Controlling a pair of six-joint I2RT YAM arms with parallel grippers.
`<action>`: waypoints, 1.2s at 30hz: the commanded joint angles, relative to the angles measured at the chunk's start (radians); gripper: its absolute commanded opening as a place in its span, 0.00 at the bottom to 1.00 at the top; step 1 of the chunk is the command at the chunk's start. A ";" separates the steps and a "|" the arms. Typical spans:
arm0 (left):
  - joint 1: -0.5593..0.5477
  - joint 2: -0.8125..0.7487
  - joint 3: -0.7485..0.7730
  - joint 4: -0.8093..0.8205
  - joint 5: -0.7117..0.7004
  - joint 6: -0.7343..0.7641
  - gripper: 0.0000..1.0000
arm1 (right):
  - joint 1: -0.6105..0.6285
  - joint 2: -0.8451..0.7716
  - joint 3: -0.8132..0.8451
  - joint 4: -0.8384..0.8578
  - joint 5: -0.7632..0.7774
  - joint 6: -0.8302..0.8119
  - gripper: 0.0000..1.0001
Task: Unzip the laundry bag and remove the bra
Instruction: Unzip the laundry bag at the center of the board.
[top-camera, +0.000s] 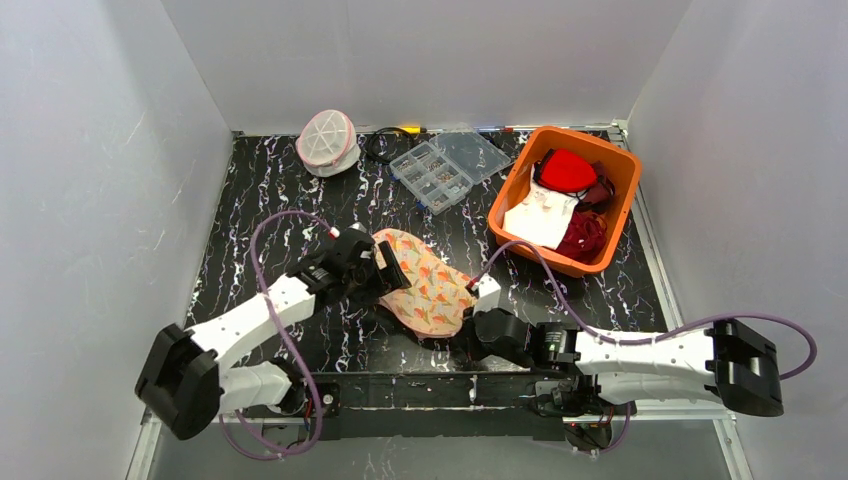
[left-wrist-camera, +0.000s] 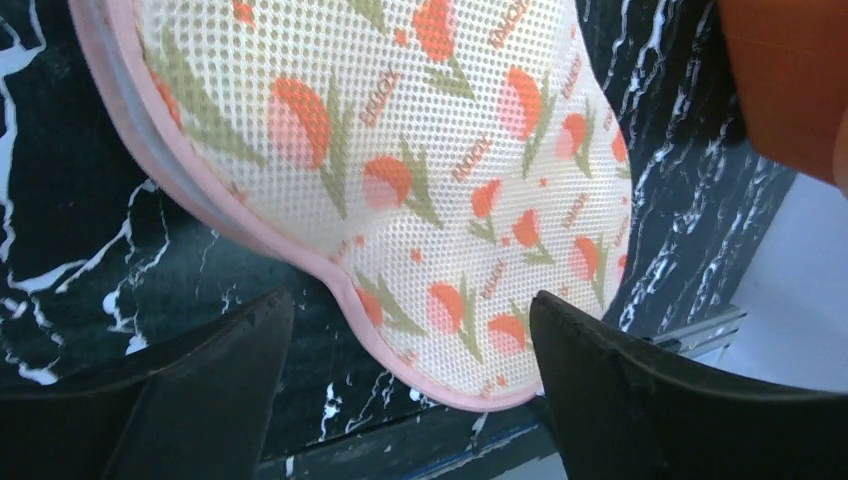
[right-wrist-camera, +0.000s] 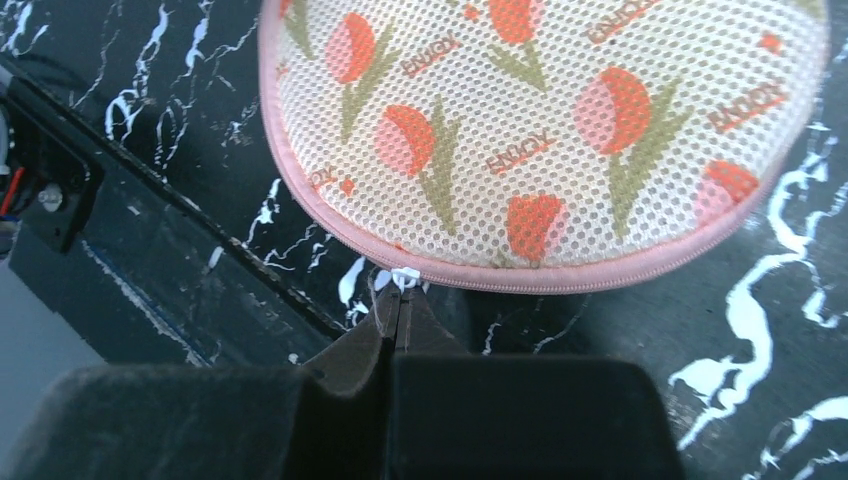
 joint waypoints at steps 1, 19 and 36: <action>0.007 -0.185 -0.020 -0.173 0.007 0.038 0.92 | 0.001 0.039 0.014 0.153 -0.072 -0.004 0.01; -0.271 -0.372 -0.230 -0.061 -0.088 -0.313 0.74 | 0.009 0.411 0.211 0.390 -0.254 -0.021 0.01; -0.270 -0.239 -0.146 -0.153 -0.264 -0.337 0.00 | 0.016 0.262 0.156 0.276 -0.196 -0.013 0.01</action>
